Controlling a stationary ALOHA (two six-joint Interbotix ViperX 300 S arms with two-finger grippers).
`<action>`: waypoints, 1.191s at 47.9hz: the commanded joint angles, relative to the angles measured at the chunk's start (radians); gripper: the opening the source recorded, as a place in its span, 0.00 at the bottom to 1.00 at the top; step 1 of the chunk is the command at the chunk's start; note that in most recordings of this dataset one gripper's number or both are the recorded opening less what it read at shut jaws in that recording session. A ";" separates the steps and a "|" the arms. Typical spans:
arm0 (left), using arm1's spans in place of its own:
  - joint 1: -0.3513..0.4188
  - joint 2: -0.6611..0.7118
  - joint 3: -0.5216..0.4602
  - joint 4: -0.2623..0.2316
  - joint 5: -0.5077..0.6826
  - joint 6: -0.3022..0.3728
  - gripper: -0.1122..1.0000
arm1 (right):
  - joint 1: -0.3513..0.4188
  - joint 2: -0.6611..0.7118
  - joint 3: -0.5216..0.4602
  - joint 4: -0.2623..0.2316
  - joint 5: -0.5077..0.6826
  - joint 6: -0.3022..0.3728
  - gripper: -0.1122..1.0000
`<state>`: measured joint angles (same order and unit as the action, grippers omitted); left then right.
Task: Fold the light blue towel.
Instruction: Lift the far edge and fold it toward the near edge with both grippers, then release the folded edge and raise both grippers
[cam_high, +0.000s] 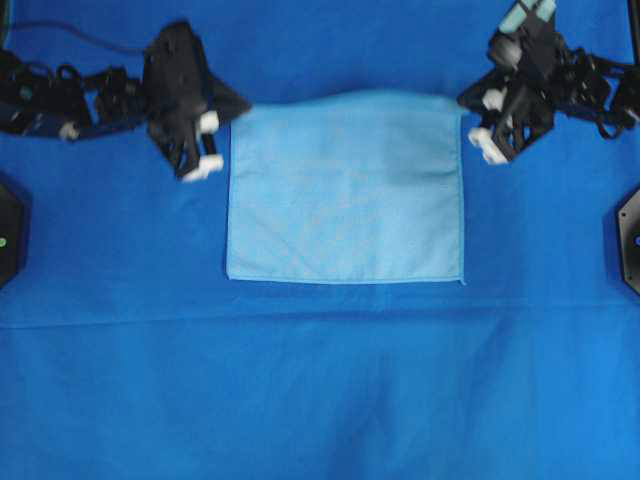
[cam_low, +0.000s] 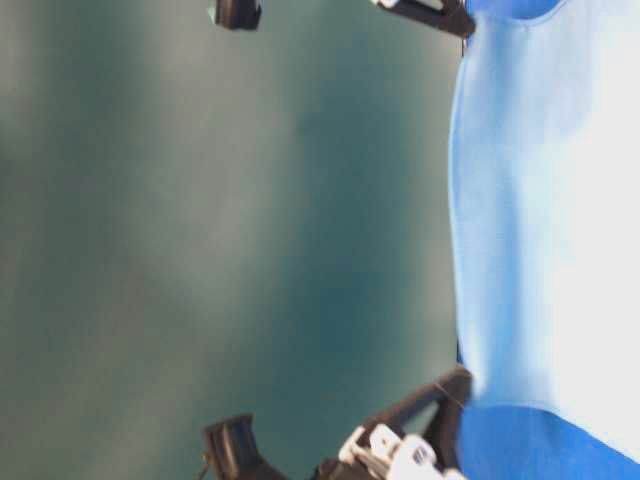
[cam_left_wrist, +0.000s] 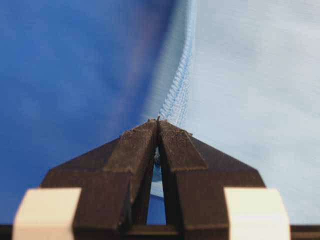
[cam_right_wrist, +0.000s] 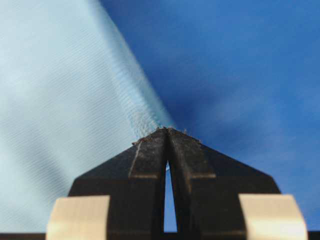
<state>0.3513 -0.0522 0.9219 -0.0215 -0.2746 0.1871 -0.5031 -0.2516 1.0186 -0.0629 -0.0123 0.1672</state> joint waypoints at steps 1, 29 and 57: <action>-0.060 -0.032 0.015 0.000 0.002 -0.025 0.13 | 0.072 -0.051 0.018 0.008 0.000 0.034 0.11; -0.419 -0.018 0.028 -0.005 0.078 -0.201 0.13 | 0.453 -0.057 0.048 0.011 0.124 0.316 0.11; -0.436 0.005 0.011 -0.005 0.087 -0.213 0.13 | 0.500 -0.005 0.008 0.011 0.121 0.331 0.11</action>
<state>-0.0798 -0.0399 0.9495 -0.0230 -0.1810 -0.0245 -0.0153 -0.2592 1.0538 -0.0537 0.1166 0.4970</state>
